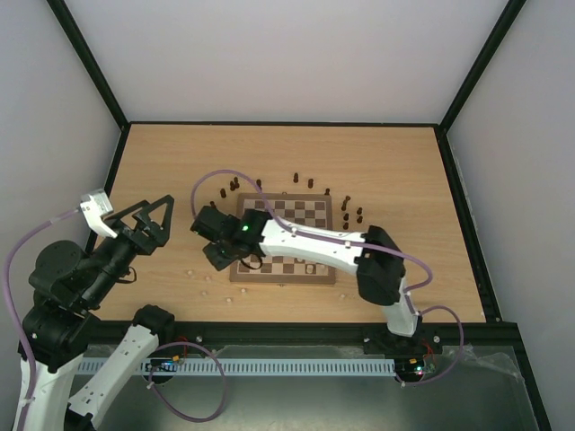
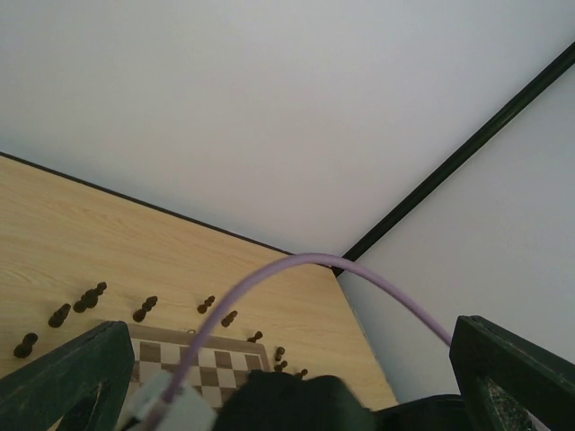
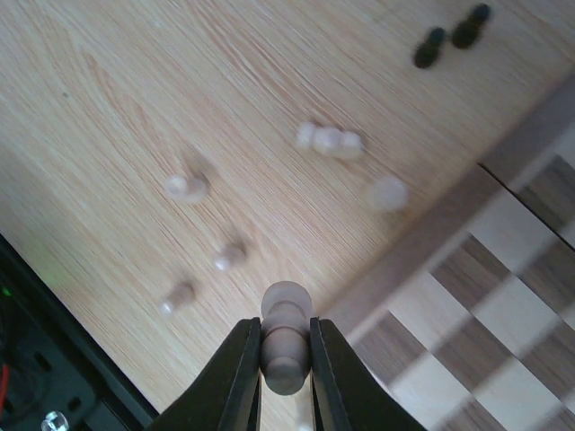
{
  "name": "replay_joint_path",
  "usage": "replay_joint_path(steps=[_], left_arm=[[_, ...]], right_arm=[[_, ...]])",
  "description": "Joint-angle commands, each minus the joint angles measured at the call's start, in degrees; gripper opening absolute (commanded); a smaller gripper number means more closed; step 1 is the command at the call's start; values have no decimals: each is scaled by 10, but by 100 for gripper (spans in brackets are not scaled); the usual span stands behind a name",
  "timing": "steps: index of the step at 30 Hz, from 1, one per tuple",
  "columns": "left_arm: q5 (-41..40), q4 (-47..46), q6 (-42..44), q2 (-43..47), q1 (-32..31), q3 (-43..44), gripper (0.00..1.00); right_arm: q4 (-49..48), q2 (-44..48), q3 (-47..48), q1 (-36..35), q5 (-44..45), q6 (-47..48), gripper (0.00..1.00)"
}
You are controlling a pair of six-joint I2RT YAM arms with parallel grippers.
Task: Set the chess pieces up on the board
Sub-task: Place the chess piece on the chessboard.
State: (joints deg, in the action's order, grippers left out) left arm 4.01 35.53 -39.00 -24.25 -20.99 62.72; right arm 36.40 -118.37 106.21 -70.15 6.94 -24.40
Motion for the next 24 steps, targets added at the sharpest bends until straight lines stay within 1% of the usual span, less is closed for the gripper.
replay_joint_path(steps=[1, 7, 11, 18, 24], left_arm=[[12, -15, 1, -5, -1, -11, 100], [52, -47, 0, -35, -1, -60, 100], [69, -67, 0, -50, -1, -100, 99], [79, -89, -3, -63, -2, -141, 100], [78, -92, 0, -64, -2, -156, 100]], right_arm=[[18, 77, -83, -2, 45, -24, 16], [20, 170, -211, -2, 88, -60, 16], [26, 213, -282, -2, 124, -86, 17], [39, 245, -356, 2, 161, -117, 17], [23, 261, -407, 23, 151, -138, 17]])
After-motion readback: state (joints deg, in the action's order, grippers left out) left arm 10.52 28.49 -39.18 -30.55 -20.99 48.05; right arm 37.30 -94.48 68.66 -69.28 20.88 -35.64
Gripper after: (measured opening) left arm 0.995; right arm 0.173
